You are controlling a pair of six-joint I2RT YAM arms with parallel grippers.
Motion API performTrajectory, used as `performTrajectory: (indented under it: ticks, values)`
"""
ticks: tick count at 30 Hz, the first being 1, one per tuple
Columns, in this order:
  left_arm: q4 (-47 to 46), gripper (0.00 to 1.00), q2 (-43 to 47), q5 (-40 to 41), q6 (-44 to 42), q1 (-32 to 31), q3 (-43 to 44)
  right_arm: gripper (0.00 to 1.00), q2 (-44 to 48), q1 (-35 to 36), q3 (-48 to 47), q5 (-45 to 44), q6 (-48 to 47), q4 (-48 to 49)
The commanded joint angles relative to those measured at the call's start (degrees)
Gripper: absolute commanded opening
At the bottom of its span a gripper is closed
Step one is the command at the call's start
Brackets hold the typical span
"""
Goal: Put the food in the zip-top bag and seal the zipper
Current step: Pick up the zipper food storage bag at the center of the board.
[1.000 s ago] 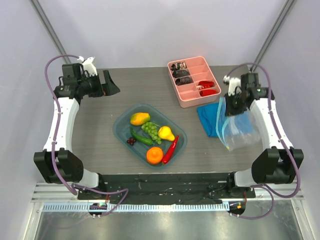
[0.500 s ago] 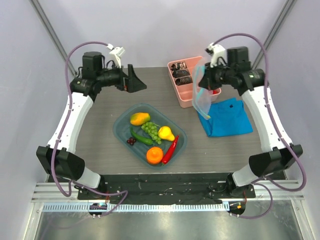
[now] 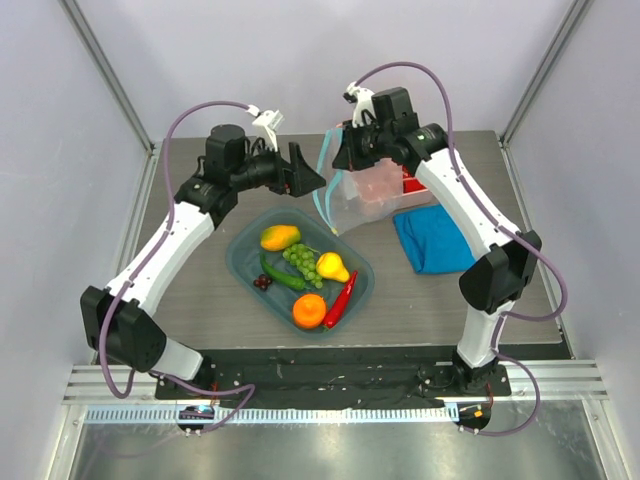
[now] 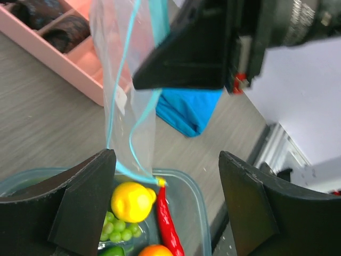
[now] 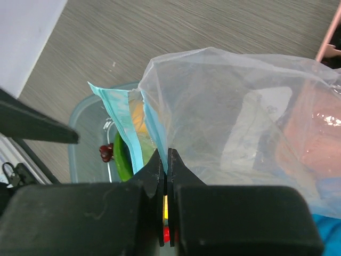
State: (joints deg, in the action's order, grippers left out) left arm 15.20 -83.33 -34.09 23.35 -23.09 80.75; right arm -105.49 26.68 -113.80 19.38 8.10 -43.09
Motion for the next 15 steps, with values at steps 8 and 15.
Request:
performTrajectory:
  ticks: [8,15]
  values:
    - [-1.5,0.69,-2.4,15.2,-3.0,0.9,0.1,0.01,-0.8,2.4,-6.0,10.6,5.4,5.5]
    - [-1.7,0.12,-4.9,0.7,9.1,8.8,0.7,0.01,-3.6,2.3,-7.6,14.1,-1.0,5.5]
